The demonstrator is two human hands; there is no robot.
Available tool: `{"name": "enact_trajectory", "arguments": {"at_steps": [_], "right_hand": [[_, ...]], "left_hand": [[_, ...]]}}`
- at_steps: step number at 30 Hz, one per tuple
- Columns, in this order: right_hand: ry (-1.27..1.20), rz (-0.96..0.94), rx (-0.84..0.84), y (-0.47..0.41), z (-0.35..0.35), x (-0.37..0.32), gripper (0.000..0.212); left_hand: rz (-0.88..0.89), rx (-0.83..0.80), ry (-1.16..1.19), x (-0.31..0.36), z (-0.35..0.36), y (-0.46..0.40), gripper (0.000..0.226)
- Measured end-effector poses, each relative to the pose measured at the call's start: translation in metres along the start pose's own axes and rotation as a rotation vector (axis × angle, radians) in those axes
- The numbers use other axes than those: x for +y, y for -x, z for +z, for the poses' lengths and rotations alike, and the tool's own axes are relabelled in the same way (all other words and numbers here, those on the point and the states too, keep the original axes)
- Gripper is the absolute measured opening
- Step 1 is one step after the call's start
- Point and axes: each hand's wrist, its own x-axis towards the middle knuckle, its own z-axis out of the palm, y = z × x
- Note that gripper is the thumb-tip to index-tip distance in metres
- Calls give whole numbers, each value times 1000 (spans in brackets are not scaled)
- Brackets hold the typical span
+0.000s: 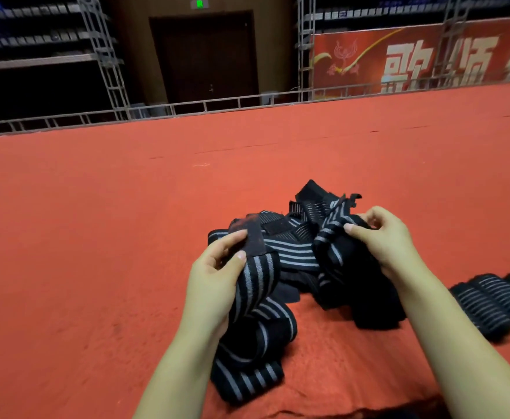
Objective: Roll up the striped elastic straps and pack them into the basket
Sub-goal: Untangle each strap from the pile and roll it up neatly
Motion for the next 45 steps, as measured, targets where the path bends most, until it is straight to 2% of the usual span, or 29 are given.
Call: {"name": "enact_trajectory", "arguments": {"at_steps": [4, 7, 9, 10, 12, 13, 15, 18, 19, 21, 23, 25, 28, 31, 35, 40, 45], "right_hand": [[38, -139, -132, 27, 14, -12, 39], [103, -222, -254, 60, 36, 4, 44], [134, -277, -295, 79, 48, 18, 49], [143, -306, -298, 87, 52, 25, 53], [145, -345, -288, 97, 56, 34, 58], [140, -361, -286, 100, 56, 37, 57], [126, -389, -315, 102, 54, 42, 45], [124, -393, -408, 104, 47, 49, 18], [113, -389, -398, 102, 44, 51, 17], [83, -373, -315, 96, 36, 55, 23], [87, -335, -256, 87, 28, 56, 19], [210, -347, -227, 75, 21, 60, 20], [403, -405, -251, 56, 14, 67, 38], [501, -478, -211, 42, 13, 70, 22], [474, -334, -104, 29, 10, 68, 15], [387, -175, -114, 11, 10, 67, 14], [385, -40, -127, -2, 3, 69, 13]], "left_hand": [[-54, 28, -101, -14, 12, -14, 31], [-8, -64, -275, -23, 26, -23, 22], [22, -157, -399, -25, 39, -25, 35], [28, -178, -452, -29, 45, -28, 52], [12, -187, -574, -41, 54, -34, 78], [-1, -181, -626, -47, 56, -36, 82], [-60, -193, -675, -62, 58, -39, 74], [-100, -180, -651, -75, 59, -37, 30], [-92, -170, -638, -77, 58, -36, 24], [-62, -147, -617, -78, 54, -37, 25], [-30, -133, -624, -79, 49, -39, 25], [-33, -125, -643, -79, 45, -38, 23], [-29, -102, -617, -75, 41, -36, 17], [-26, -81, -596, -65, 38, -33, 24], [57, -52, -616, -57, 34, -35, 15], [127, 6, -631, -48, 24, -40, 19], [115, 90, -622, -46, 7, -44, 18]]}}
